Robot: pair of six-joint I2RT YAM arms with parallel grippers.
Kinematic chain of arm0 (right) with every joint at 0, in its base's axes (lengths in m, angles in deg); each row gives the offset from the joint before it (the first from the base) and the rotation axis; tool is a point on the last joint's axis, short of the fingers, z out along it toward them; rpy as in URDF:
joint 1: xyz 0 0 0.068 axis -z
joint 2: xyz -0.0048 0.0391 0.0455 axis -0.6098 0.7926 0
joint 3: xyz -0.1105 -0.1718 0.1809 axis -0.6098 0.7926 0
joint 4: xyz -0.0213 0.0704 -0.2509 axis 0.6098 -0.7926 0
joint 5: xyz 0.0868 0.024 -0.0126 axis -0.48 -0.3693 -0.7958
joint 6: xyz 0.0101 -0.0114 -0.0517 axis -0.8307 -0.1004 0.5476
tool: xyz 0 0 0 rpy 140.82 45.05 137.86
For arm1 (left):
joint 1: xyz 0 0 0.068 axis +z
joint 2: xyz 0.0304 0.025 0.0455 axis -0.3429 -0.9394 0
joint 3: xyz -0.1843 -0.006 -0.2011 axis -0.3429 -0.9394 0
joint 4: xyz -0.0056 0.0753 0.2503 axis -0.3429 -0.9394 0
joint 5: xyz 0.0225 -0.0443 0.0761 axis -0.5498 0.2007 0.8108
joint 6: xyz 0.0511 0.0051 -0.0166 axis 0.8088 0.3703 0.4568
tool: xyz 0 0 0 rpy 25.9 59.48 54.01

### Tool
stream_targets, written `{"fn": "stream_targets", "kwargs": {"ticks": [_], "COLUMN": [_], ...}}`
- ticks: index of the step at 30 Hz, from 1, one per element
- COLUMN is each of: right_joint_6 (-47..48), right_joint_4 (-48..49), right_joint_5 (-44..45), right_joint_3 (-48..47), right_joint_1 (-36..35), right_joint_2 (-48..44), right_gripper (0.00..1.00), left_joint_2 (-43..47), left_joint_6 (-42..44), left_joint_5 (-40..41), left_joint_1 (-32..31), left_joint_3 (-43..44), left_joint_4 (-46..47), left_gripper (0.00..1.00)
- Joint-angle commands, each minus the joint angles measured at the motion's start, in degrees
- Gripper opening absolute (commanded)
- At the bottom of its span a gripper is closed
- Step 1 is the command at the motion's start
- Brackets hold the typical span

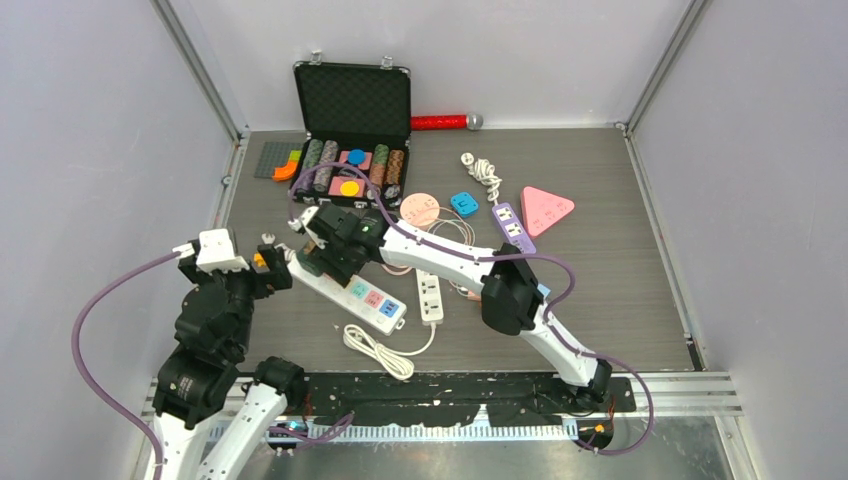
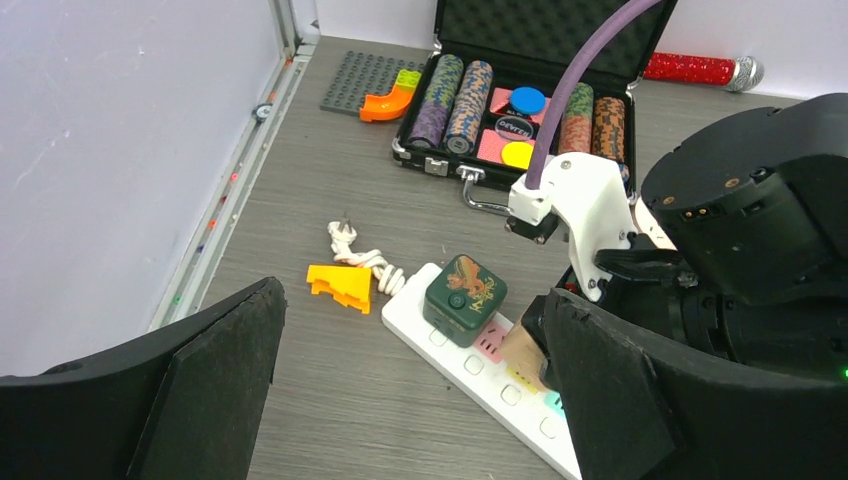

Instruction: Insert the plug

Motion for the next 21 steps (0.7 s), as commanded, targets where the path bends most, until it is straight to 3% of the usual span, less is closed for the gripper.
{"fn": "stream_targets", "kwargs": {"ticks": [1,17,21], "right_joint_6": [-0.11,0.07,0.66], "right_joint_4": [-3.48,-4.23,-8.36], "right_joint_5": [2.90,-1.43,-2.46], "right_joint_3": [-4.73,-4.55,-7.53], "right_joint_1": [0.07,0.03,0.32], "right_joint_2": [0.79,-1.66,0.58], "right_gripper": [0.05,0.05,0.05], "left_joint_2": [-0.63,-1.00,-0.67], "left_joint_6": [-0.02,0.32,-0.07], "left_joint_5": [0.93,1.61,1.84], "left_joint_1": [0.10,0.10,0.10], "left_joint_3": [1.74,1.89,2.18], "left_joint_4": [-1.09,-1.67,-1.22], "left_gripper": [1.00,0.99,1.00]}}
